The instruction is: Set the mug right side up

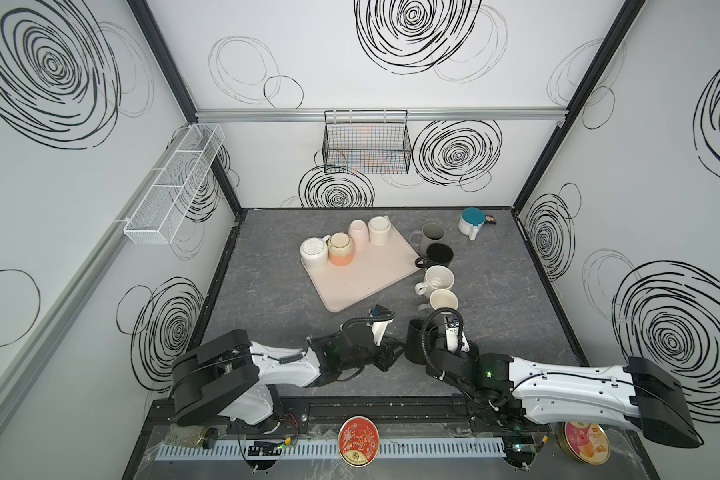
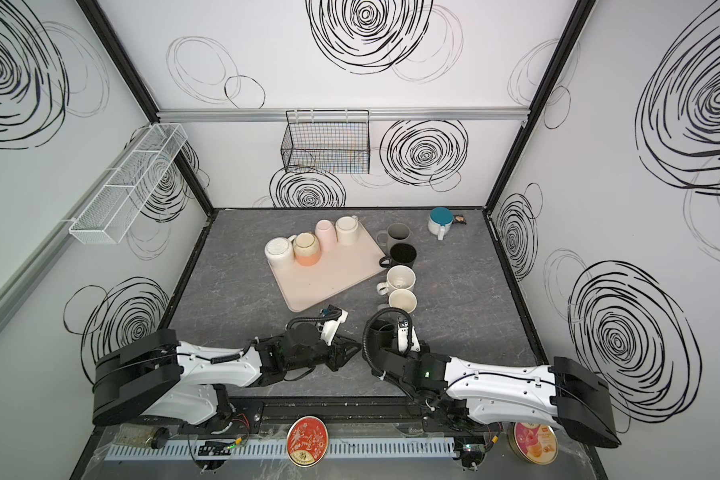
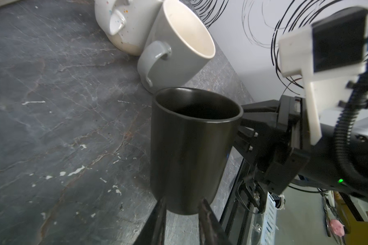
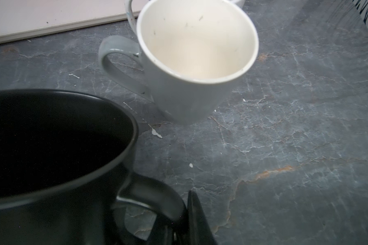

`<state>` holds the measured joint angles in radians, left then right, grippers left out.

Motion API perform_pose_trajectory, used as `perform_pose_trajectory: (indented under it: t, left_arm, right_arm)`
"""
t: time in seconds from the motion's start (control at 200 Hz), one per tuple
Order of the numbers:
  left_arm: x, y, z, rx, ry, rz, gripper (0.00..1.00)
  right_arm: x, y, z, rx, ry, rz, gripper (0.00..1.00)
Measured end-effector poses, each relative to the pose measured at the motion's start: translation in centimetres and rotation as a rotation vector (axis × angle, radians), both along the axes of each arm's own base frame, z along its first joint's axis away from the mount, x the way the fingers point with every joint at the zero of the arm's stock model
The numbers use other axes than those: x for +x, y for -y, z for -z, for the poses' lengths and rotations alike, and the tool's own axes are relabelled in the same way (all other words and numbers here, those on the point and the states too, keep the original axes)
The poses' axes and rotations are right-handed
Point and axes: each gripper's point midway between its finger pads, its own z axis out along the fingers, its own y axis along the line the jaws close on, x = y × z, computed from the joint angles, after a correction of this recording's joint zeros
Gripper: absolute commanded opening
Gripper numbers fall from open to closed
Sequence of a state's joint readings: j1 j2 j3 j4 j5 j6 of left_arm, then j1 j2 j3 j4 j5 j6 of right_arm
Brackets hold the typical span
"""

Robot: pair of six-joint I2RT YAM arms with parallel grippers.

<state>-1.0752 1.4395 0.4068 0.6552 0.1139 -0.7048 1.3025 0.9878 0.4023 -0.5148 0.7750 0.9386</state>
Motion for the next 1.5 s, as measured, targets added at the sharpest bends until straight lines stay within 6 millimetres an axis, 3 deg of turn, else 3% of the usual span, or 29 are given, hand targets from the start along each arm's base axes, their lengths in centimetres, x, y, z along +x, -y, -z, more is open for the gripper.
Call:
perform_pose_trajectory:
  t: [0.28, 0.445, 0.635, 0.836, 1.186, 1.361, 1.501]
  left_arm:
    - [-1.0, 1.2, 1.3, -0.006, -0.041, 0.028, 0.22]
    - [-2.5, 1.4, 3.5, 0.045, -0.081, 0.058, 0.21]
    - [-2.9, 0.8, 5.6, 0.098, -0.115, 0.043, 0.21]
    - [-2.4, 1.1, 5.1, 0.076, -0.098, 0.019, 0.21]
    - [-1.8, 0.3, 5.1, 0.104, -0.095, -0.021, 0.23]
    - [-0.4, -0.8, 3.6, 0.092, -0.078, -0.077, 0.25]
    - [1.1, -1.8, 3.2, 0.101, -0.062, -0.142, 0.27]
  right_arm:
    - [-0.2, -0.3, -0.2, -0.081, 0.057, -0.059, 0.10]
    - [-0.3, -0.5, -0.8, -0.139, 0.123, -0.101, 0.16]
    - [-1.4, -2.9, -1.0, -0.088, 0.117, -0.205, 0.27]
    - [-2.7, -4.5, -0.9, 0.025, 0.056, -0.277, 0.37]
    - [-5.6, -6.8, 0.7, 0.130, -0.081, -0.454, 0.44]
    - [-7.2, -8.5, -0.6, 0.257, -0.137, -0.525, 0.45]
    - [-7.2, -9.2, -2.2, 0.360, -0.143, -0.538, 0.45]
